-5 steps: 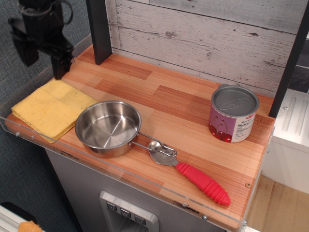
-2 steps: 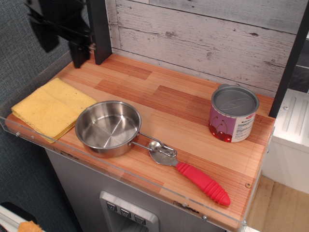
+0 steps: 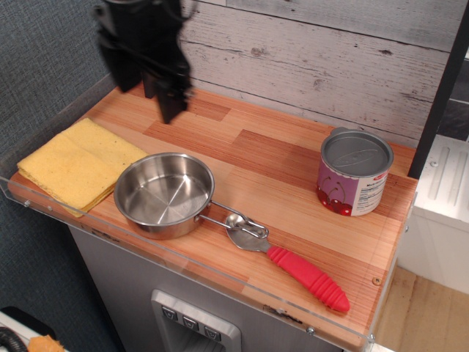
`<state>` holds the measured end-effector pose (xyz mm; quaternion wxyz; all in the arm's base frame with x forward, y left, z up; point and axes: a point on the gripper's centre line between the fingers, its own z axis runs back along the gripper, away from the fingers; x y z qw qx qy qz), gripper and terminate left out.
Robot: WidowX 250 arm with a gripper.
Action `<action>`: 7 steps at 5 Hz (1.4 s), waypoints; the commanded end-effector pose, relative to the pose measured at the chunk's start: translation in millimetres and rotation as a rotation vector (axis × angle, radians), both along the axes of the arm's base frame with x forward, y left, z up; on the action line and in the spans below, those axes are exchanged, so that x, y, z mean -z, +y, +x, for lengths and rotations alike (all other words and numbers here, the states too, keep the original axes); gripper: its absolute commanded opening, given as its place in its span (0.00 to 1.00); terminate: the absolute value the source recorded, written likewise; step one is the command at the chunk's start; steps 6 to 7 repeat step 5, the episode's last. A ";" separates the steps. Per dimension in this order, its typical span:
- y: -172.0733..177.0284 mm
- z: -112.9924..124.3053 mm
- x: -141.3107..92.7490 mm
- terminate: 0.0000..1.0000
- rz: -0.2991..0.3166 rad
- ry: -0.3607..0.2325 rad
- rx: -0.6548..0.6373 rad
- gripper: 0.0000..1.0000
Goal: Move yellow cloth to lower left corner of table.
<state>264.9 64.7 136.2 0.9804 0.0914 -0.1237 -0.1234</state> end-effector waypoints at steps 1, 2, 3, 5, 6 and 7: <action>-64.5 -14.8 -9.9 0.00 -0.043 -0.014 0.162 1.00; -84.9 -20.6 -7.2 0.00 -0.072 0.007 0.146 1.00; -102.3 -27.0 -6.9 0.00 -0.108 0.015 0.152 1.00; -114.9 -31.1 -3.8 1.00 -0.159 0.084 0.173 1.00; -114.9 -31.1 -3.8 1.00 -0.159 0.084 0.173 1.00; -114.9 -31.1 -3.8 1.00 -0.159 0.084 0.173 1.00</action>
